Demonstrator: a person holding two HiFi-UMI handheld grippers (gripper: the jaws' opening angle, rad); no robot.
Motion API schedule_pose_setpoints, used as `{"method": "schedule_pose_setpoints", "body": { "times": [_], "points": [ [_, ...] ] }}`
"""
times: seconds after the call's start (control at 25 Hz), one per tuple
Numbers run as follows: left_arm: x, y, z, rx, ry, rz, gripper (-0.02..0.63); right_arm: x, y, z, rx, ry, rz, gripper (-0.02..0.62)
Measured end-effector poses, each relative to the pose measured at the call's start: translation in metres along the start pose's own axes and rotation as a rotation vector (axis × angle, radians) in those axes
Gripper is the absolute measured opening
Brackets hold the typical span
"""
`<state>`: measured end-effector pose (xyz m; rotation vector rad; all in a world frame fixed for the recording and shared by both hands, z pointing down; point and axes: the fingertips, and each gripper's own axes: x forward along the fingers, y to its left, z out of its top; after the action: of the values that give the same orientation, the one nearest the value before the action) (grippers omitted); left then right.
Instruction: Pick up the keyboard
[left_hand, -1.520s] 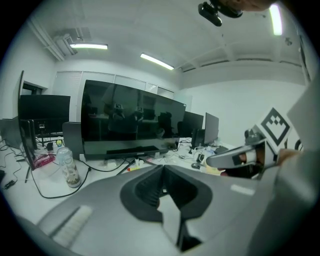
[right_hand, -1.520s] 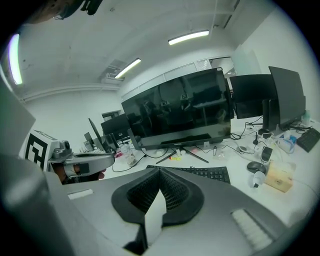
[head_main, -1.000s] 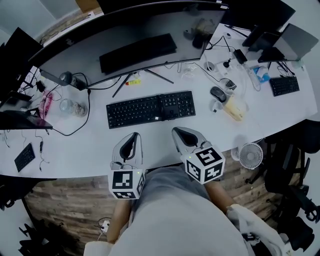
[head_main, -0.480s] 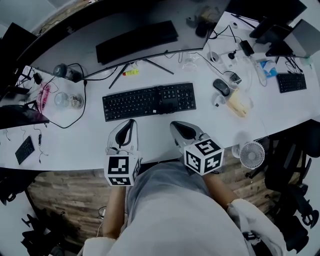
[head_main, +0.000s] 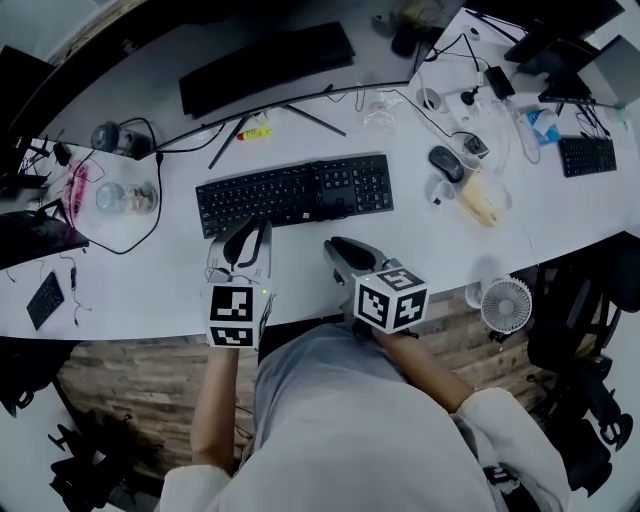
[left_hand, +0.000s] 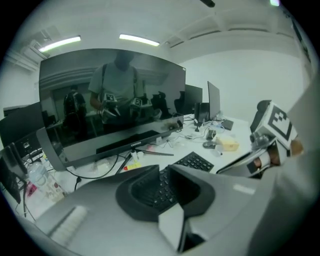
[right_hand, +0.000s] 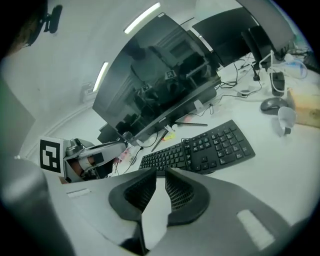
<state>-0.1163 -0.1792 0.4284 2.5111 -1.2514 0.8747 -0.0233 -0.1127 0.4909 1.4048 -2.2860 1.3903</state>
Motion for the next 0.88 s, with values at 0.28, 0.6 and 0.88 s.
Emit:
{"method": "schedule_pose_setpoints", "body": {
  "times": [0.28,0.6,0.88],
  "points": [
    [0.025,0.006,-0.003,0.072,0.031,-0.033,0.000,0.023,-0.001,-0.013,0.173,-0.023,0.058,0.049],
    [0.058,0.006,-0.012,0.119,0.084,-0.108,0.000,0.038,-0.008,-0.025,0.305,-0.048,0.080,0.092],
    [0.084,0.012,-0.021,0.180,0.126,-0.141,0.000,0.052,-0.016,-0.028,0.410,-0.095,0.080,0.107]
  ]
}}
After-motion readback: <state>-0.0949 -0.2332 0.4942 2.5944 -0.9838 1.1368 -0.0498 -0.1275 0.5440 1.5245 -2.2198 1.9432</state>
